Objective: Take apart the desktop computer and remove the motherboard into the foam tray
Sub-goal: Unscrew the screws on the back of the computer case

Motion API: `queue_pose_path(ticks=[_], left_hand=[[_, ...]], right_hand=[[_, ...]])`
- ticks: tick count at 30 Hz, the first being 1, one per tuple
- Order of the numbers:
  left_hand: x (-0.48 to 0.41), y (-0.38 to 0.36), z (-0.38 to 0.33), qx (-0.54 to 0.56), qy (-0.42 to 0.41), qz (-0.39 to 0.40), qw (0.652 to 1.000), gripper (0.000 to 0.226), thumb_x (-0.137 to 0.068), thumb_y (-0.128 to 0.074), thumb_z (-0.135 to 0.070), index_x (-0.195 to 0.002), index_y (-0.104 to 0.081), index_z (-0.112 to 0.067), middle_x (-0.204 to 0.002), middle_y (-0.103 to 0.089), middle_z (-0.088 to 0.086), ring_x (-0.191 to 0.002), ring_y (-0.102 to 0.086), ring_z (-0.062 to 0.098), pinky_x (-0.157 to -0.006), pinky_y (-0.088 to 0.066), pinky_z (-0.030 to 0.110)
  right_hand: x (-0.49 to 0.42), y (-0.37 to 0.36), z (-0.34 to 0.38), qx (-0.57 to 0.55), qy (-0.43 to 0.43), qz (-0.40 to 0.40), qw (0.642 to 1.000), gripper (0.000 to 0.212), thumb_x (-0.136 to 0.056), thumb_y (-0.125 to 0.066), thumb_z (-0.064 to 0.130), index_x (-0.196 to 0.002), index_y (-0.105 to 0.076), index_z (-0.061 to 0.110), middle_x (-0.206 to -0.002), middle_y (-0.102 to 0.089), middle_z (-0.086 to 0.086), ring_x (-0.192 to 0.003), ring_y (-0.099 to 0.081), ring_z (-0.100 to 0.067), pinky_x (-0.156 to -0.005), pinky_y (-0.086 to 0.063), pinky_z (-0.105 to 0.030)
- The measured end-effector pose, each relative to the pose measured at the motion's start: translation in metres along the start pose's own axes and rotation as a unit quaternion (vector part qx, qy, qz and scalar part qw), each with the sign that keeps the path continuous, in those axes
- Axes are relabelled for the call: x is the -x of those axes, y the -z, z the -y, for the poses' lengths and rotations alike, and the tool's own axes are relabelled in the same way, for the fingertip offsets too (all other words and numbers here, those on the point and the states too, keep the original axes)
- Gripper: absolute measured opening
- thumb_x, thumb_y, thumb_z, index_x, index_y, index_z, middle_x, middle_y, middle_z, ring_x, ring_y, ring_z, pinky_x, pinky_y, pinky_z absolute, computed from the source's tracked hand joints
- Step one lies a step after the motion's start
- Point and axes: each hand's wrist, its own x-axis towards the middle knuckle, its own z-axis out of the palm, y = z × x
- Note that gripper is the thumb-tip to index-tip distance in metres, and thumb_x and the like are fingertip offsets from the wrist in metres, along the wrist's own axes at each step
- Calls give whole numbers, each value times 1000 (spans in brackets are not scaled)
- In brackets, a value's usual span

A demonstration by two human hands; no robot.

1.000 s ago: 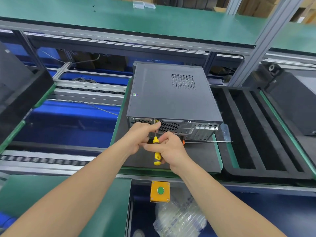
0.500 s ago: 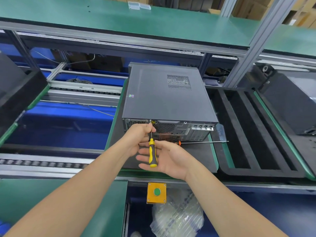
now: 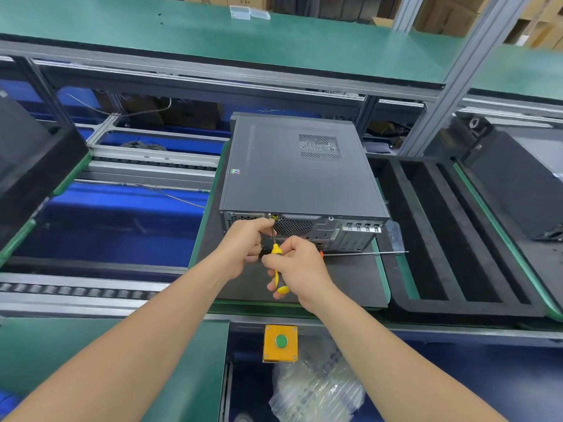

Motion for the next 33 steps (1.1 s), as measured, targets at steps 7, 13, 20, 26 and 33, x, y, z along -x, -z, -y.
queue_pose_path(ticks=[7, 13, 20, 26, 33], left_hand=[[-2, -5, -4, -82, -23, -44, 995, 33, -94, -73, -39, -78, -68, -11, -48, -30, -5, -40, -25, 12, -43, -25, 22], [-3, -3, -4, -59, -3, -37, 998, 28, -104, -56, -30, -92, -73, -10, -47, -53, -8, -39, -43, 9, -41, -34, 20], [-4, 1, 5, 90, 26, 41, 995, 28, -110, -43, -22, -110, -67, -7, -50, -24, -6, -39, -22, 9, -36, -24, 22], [-7, 2, 4, 139, 25, 51, 989, 26, -103, -52, -20, -114, -72, -6, -52, -19, -8, -44, -15, 9, -48, -11, 26], [-6, 1, -1, 96, 53, 42, 993, 24, -94, -70, -35, -93, -71, -11, -51, -20, -8, -40, -20, 8, -37, -23, 21]], right_hand=[[-3, -17, -3, 44, -26, -43, 998, 25, -87, -76, 30, -99, -58, 19, -78, -57, -4, -56, -52, -16, -41, -44, -23], [3, 0, -1, -235, -126, 222, 938, 36, -103, -49, 38, -113, -69, 9, -89, -68, -10, -77, -66, -24, -75, -52, -37], [6, 12, -7, -273, -100, 281, 914, 34, -106, -57, 17, -135, -61, -1, -121, -73, -20, -108, -73, -37, -85, -62, -48], [4, 12, -1, -169, -62, 211, 961, 30, -91, -80, 29, -115, -73, 12, -83, -66, -4, -71, -66, -18, -61, -57, -30], [-4, -2, 3, -82, -71, 132, 985, 28, -77, -91, 39, -96, -78, 23, -78, -51, 2, -70, -41, -13, -55, -42, -23]])
